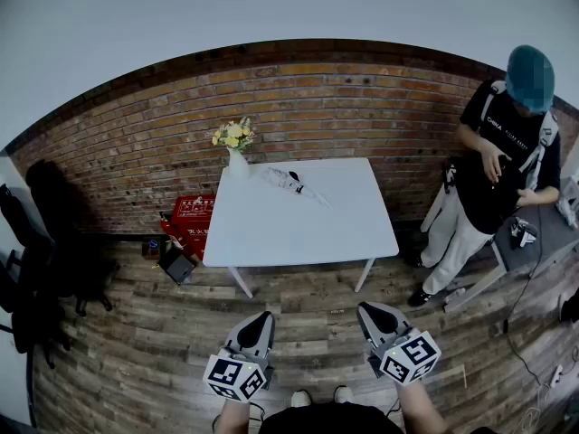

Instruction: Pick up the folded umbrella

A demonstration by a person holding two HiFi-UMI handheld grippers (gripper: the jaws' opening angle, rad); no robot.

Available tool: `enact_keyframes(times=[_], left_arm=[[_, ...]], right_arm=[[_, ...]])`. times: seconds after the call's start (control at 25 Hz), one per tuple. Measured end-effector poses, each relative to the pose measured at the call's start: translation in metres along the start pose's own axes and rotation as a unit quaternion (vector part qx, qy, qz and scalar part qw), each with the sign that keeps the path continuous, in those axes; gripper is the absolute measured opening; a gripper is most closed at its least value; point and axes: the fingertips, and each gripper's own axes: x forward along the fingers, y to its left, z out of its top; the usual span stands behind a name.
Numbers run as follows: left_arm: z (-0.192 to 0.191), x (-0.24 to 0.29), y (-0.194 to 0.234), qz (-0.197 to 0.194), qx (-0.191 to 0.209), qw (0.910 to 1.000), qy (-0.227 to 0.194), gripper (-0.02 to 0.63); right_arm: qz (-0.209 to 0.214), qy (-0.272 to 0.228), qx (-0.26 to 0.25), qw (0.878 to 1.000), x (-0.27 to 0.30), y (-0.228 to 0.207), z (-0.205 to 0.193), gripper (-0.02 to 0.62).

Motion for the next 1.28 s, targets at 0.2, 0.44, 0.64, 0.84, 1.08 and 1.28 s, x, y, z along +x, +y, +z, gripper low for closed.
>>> enact_keyframes(times=[0.2,0.44,0.64,0.84,1.08,1.28], left_arm=[[0.004,0.005,0.018,0.002,-0.001,1.0,-0.004,0.014],[0.01,0.014,0.044,0.005,-0.008,0.9999,-0.005,0.014],[0.008,0.012,0.062,-0.002,-0.01,0.9999,-0.004,0.014],[0.006,0.002,0.078,0.001,-0.03,0.9995,-0.006,0.014],[0.003,-0.003,0.095,0.009,-0.039,0.9992,0.002,0.014],[0.001,0.015,0.093,0.003,-0.032,0.9994,0.013,0.014]], right_arm=[[-0.007,-0.013,0.016,1.0,0.013,-0.005,0.006,0.021],[-0.017,-0.023,0.022,0.999,0.032,-0.007,0.013,0.023],[-0.025,-0.023,0.037,0.999,0.045,-0.005,0.008,0.023],[-0.03,-0.018,0.044,0.998,0.051,0.001,0.006,0.023],[-0.024,-0.01,0.046,0.999,0.064,0.005,0.007,0.025],[-0.012,0.009,0.026,1.0,0.079,-0.004,0.005,0.025]])
